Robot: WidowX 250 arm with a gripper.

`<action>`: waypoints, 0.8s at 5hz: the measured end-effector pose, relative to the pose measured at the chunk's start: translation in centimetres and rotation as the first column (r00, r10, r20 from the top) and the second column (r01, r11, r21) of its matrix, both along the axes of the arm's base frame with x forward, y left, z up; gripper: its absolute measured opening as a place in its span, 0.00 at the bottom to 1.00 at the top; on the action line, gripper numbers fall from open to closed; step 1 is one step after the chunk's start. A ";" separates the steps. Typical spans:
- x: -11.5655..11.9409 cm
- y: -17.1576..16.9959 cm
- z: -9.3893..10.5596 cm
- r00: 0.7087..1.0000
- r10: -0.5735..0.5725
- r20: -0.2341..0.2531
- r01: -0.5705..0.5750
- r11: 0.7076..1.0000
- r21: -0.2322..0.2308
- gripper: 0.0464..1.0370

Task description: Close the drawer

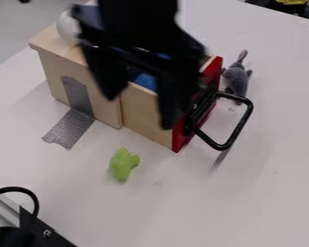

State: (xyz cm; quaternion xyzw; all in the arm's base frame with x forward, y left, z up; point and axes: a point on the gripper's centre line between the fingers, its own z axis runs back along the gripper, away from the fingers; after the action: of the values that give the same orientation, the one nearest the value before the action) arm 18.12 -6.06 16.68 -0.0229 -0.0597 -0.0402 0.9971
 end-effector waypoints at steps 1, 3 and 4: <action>2.7 -1.9 -3.7 1.000 -0.005 -0.031 0.006 0.999 0.035 0.96; 9.4 -3.4 -9.5 0.998 0.027 -0.052 -0.022 0.995 0.093 0.96; 12.0 -1.3 -11.0 0.995 0.088 -0.054 -0.083 0.992 0.093 0.96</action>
State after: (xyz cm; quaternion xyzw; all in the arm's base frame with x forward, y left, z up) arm 30.08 -7.41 5.67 0.0237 -0.0296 0.0007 0.9993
